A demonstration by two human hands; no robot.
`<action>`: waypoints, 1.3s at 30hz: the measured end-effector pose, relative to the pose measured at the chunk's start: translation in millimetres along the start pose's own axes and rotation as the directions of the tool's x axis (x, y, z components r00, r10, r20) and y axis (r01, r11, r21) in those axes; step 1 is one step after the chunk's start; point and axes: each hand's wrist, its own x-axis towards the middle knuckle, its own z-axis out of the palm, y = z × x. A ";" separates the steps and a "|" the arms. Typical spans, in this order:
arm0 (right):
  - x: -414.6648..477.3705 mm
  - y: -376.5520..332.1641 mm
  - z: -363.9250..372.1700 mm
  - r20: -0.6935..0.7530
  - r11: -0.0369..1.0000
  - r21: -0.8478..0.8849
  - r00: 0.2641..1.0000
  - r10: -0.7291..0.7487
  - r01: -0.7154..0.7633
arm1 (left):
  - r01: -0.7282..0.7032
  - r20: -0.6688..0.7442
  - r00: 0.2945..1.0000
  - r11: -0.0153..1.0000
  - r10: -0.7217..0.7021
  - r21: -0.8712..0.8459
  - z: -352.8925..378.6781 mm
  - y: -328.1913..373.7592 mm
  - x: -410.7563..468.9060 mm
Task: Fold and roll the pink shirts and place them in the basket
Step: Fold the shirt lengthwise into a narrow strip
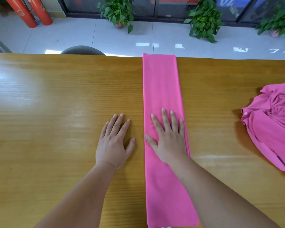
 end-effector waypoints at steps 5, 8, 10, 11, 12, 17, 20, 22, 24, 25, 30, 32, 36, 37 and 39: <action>-89.2 -3.2 15.0 0.030 1.000 0.027 0.999 -0.016 0.015 | 0.009 -0.004 1.000 1.000 -0.009 -0.008 -0.3 1.3 -0.5; -115.1 -2.1 22.0 0.047 0.999 0.038 0.999 0.003 -0.005 | 0.006 -0.010 1.000 1.000 -0.006 -0.021 0.3 2.0 -0.6; -108.4 -1.7 22.9 0.026 0.999 0.040 1.000 0.000 -0.002 | 0.001 -0.010 1.000 1.000 -0.001 -0.016 1.0 1.8 -0.7; -101.2 -1.6 21.8 0.008 0.999 0.040 1.000 -0.007 0.006 | -0.002 -0.005 1.000 1.000 0.002 -0.008 1.6 2.0 -0.7; -93.1 -1.3 21.0 -0.001 0.999 0.039 1.000 -0.008 0.008 | -0.004 0.002 1.000 1.000 0.004 0.006 2.3 2.2 -0.8; -91.6 -2.9 22.5 0.017 0.999 0.046 1.000 -0.001 0.000 | -0.025 0.067 0.998 0.987 0.014 0.157 7.1 3.6 0.8; -141.9 -3.6 33.1 0.005 0.998 0.056 1.000 -0.029 0.028 | 0.014 0.109 0.993 0.973 -0.040 0.230 6.0 15.4 -4.1; -160.9 -0.8 37.2 -0.001 0.997 0.070 1.000 -0.025 0.025 | 0.026 0.105 0.993 0.985 -0.045 0.169 5.8 28.4 -19.6; -159.4 -1.1 37.6 -0.013 0.996 0.082 1.000 -0.025 0.026 | -0.032 0.116 0.993 0.998 0.026 0.048 6.6 46.0 -44.4; -155.4 -1.8 38.9 -0.011 0.996 0.089 1.000 -0.029 0.030 | -0.080 0.132 0.988 0.997 0.080 -0.003 7.6 56.1 -59.4; -161.0 34.9 41.7 -0.022 0.983 0.161 0.996 -0.085 0.087 | -0.223 0.276 0.940 0.974 0.202 0.047 17.9 87.6 -132.3; -178.8 52.9 44.6 0.013 0.991 0.029 0.991 -0.130 0.130 | -0.259 0.335 0.919 0.959 0.207 0.118 20.1 86.2 -146.8; -184.6 57.7 41.4 0.041 0.990 -0.043 0.990 -0.133 0.135 | -0.304 0.404 0.893 0.929 0.199 0.214 11.7 95.3 -139.0; -183.7 55.9 38.4 0.052 0.990 -0.051 0.990 -0.128 0.131 | -0.322 0.415 0.884 0.922 0.213 0.214 9.9 95.6 -140.0; -189.6 56.6 36.3 0.075 0.988 -0.049 0.987 -0.144 0.148 | -0.370 0.407 0.873 0.909 0.270 0.191 10.2 87.5 -149.9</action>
